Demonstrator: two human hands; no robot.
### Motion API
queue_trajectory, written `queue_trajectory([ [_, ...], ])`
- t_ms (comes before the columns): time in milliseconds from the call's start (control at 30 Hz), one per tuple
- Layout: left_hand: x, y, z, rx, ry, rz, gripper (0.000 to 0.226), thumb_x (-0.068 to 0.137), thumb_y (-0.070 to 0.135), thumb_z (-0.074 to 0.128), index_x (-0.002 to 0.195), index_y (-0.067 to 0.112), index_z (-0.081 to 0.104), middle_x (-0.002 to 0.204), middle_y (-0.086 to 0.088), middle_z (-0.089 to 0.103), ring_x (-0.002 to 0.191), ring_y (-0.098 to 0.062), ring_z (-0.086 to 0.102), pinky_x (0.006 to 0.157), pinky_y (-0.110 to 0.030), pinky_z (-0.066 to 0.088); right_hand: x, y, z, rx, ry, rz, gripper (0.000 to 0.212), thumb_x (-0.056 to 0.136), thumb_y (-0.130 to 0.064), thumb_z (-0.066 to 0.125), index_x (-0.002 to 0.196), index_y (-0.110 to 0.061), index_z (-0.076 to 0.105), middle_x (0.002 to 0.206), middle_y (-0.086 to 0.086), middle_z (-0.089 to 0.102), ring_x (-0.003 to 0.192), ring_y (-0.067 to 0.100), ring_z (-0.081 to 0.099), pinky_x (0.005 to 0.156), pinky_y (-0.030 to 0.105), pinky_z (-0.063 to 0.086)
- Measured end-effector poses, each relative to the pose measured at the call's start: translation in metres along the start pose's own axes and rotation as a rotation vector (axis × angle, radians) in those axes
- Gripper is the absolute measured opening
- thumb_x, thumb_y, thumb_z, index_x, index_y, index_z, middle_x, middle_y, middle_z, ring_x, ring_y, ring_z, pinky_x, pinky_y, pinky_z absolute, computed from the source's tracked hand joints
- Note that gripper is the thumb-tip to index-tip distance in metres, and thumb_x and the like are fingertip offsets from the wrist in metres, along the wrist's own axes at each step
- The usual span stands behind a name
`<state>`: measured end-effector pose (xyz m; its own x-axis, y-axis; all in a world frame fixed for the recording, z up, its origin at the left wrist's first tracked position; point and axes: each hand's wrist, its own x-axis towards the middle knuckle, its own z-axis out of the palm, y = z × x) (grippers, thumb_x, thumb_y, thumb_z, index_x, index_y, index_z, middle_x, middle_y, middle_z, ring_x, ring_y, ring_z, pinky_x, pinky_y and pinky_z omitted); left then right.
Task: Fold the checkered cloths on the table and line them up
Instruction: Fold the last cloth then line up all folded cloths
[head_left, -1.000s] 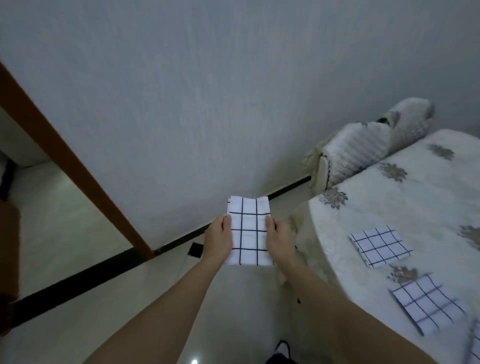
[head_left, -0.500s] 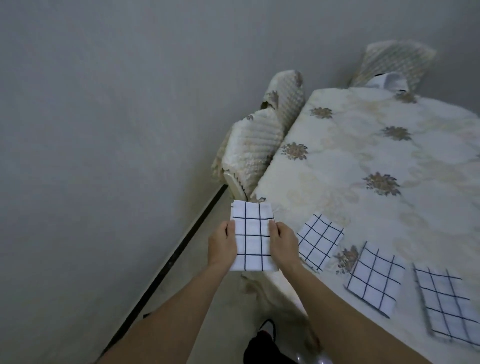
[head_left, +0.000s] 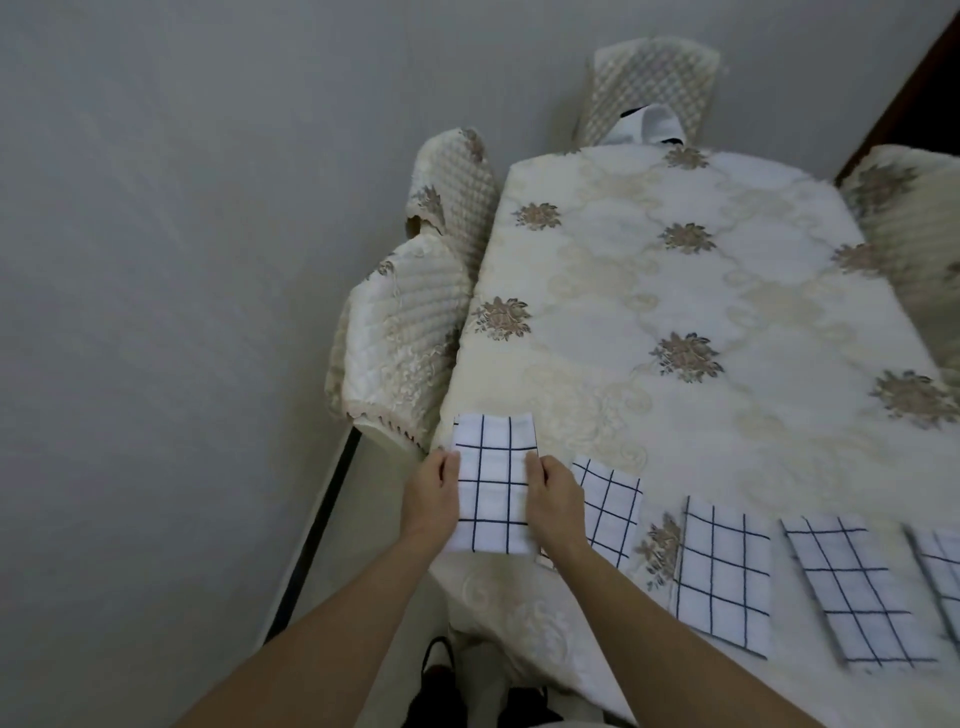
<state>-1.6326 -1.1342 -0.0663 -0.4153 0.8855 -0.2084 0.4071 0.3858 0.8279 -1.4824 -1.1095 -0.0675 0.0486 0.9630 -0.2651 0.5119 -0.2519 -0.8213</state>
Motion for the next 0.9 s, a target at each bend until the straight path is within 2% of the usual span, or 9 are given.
queue_trajectory([
  [67, 0.012, -0.001, 0.003, 0.014, -0.05, 0.024, 0.035, 0.105, 0.029, 0.045, 0.074, 0.013, 0.046, 0.068, -0.008, 0.053, 0.063, -0.014, 0.045, 0.058, -0.033, 0.035, 0.007, 0.002, 0.001, 0.002, 0.009, 0.034, 0.042, 0.106, -0.039, 0.038, 0.071, -0.015, 0.04, 0.065, 0.0, 0.043, 0.059, 0.014, 0.04, 0.053, 0.029, 0.028],
  [167, 0.032, -0.004, 0.005, 0.041, -0.11, 0.043, 0.036, 0.105, 0.028, 0.045, 0.071, 0.018, 0.042, 0.065, 0.002, 0.048, 0.063, -0.013, 0.043, 0.057, -0.032, 0.033, 0.019, 0.005, 0.006, 0.009, 0.018, 0.091, 0.036, 0.105, -0.039, 0.041, 0.081, -0.014, 0.05, 0.072, 0.001, 0.051, 0.065, 0.015, 0.047, 0.057, 0.029, 0.034],
  [400, 0.073, -0.031, 0.012, 0.054, -0.287, 0.008, 0.034, 0.103, 0.026, 0.05, 0.07, 0.017, 0.047, 0.067, 0.001, 0.053, 0.065, -0.013, 0.046, 0.059, -0.031, 0.037, 0.046, 0.016, 0.027, -0.025, 0.044, 0.241, 0.022, 0.105, -0.03, 0.041, 0.101, -0.014, 0.056, 0.082, 0.002, 0.061, 0.071, 0.016, 0.055, 0.059, 0.03, 0.04],
  [500, 0.085, -0.043, 0.012, 0.094, -0.335, 0.008, 0.032, 0.101, 0.025, 0.054, 0.071, 0.017, 0.051, 0.069, 0.002, 0.055, 0.066, -0.013, 0.049, 0.061, -0.031, 0.039, 0.055, 0.023, 0.037, -0.071, 0.059, 0.28, 0.016, 0.104, -0.028, 0.044, 0.102, -0.017, 0.055, 0.084, -0.002, 0.061, 0.074, 0.012, 0.056, 0.057, 0.026, 0.04],
  [567, 0.091, -0.051, 0.011, 0.113, -0.347, -0.007, 0.024, 0.1, 0.025, 0.057, 0.08, 0.012, 0.06, 0.075, 0.0, 0.063, 0.07, -0.014, 0.055, 0.065, -0.031, 0.045, 0.055, 0.026, 0.044, -0.098, 0.059, 0.296, 0.015, 0.103, -0.027, 0.045, 0.103, -0.017, 0.057, 0.083, -0.005, 0.061, 0.074, 0.009, 0.056, 0.057, 0.025, 0.041],
  [633, 0.097, -0.058, 0.011, 0.113, -0.356, -0.023, 0.019, 0.099, 0.025, 0.06, 0.085, 0.012, 0.064, 0.077, 0.001, 0.066, 0.07, -0.015, 0.059, 0.067, -0.033, 0.05, 0.056, 0.031, 0.051, -0.127, 0.07, 0.315, 0.016, 0.103, -0.027, 0.047, 0.102, -0.016, 0.059, 0.084, -0.004, 0.062, 0.076, 0.012, 0.058, 0.063, 0.029, 0.045],
  [700, 0.101, -0.06, 0.012, 0.123, -0.356, -0.018, 0.019, 0.097, 0.026, 0.062, 0.083, 0.014, 0.064, 0.075, 0.003, 0.065, 0.068, -0.014, 0.059, 0.062, -0.032, 0.052, 0.057, 0.034, 0.055, -0.151, 0.09, 0.33, 0.016, 0.102, -0.027, 0.048, 0.099, -0.016, 0.06, 0.085, -0.001, 0.064, 0.077, 0.015, 0.06, 0.065, 0.03, 0.045],
  [767, 0.104, -0.06, 0.013, 0.206, -0.345, 0.025, 0.02, 0.097, 0.029, 0.063, 0.081, 0.017, 0.064, 0.073, 0.006, 0.064, 0.066, -0.012, 0.058, 0.057, -0.026, 0.047, 0.057, 0.035, 0.057, -0.165, 0.119, 0.344, 0.017, 0.102, -0.027, 0.049, 0.098, -0.016, 0.062, 0.083, -0.002, 0.064, 0.073, 0.014, 0.059, 0.06, 0.028, 0.042],
  [900, 0.107, -0.059, 0.015, 0.271, -0.337, 0.053, 0.02, 0.096, 0.034, 0.063, 0.083, 0.019, 0.066, 0.072, 0.004, 0.066, 0.066, -0.016, 0.064, 0.061, -0.036, 0.057, 0.058, 0.036, 0.058, -0.194, 0.17, 0.37, 0.019, 0.101, -0.026, 0.05, 0.092, -0.016, 0.062, 0.077, -0.005, 0.062, 0.067, 0.009, 0.057, 0.052, 0.025, 0.038],
])
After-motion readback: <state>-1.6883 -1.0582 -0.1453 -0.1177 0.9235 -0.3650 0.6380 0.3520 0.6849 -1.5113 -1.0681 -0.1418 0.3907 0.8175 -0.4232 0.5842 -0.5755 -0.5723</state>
